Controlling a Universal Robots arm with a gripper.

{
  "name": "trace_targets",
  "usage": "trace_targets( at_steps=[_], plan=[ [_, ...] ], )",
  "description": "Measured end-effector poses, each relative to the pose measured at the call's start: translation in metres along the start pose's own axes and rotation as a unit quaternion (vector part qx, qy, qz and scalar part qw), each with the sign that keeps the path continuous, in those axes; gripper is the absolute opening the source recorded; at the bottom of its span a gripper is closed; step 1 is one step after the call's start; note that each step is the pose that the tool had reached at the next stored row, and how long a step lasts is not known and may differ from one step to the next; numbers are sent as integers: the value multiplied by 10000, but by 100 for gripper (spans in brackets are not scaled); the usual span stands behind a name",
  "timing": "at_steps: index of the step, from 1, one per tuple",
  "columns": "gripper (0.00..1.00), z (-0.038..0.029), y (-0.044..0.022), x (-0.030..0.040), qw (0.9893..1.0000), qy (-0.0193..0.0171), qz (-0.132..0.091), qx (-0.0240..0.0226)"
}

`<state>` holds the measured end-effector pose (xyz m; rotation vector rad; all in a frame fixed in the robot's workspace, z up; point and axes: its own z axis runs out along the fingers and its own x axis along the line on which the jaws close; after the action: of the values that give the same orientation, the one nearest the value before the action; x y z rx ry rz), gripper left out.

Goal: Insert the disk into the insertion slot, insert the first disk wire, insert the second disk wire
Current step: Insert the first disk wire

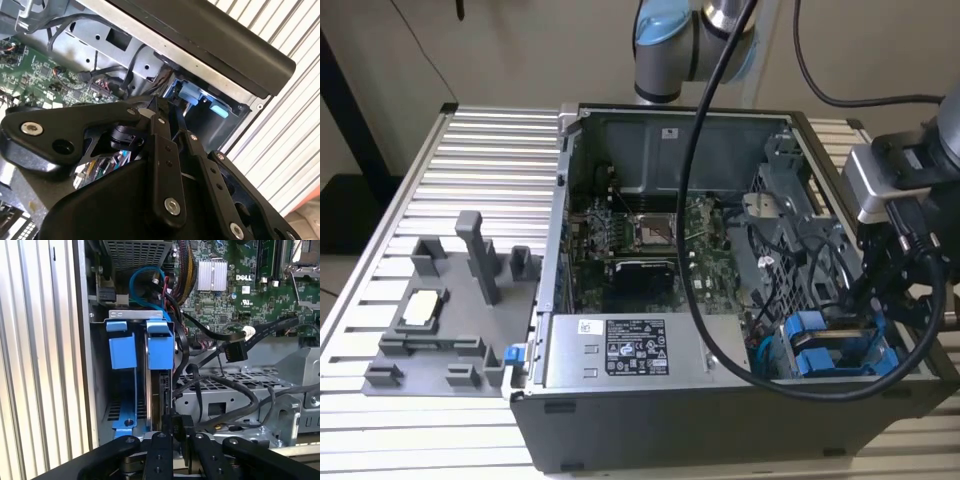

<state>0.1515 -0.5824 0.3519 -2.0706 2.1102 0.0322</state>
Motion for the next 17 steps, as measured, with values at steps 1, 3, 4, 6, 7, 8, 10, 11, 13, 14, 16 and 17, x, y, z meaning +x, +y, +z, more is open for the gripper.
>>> trace_targets(
  at_steps=[1,3,4,6,7,8,10,11,13,14,16,17],
  plan=[
    [19,1,0,7,10000,0,2,-7],
    [19,1,-1,21,10000,0,7,-23],
    [19,2,-1,22,10000,0,10,-25],
    [19,8,0,24,10000,2,17,-27],
    [19,11,0,26,10000,2,19,-29],
    [19,13,0,27,10000,3,21,-31],
    [19,20,1,29,10000,4,26,-34],
    [19,24,1,30,10000,6,29,-34],
    [19,36,3,32,10000,5,33,-34],
    [19,41,3,33,10000,5,34,-35],
    [19,51,4,34,10000,6,36,-36],
    [19,58,5,35,10000,6,38,-37]
  ],
)
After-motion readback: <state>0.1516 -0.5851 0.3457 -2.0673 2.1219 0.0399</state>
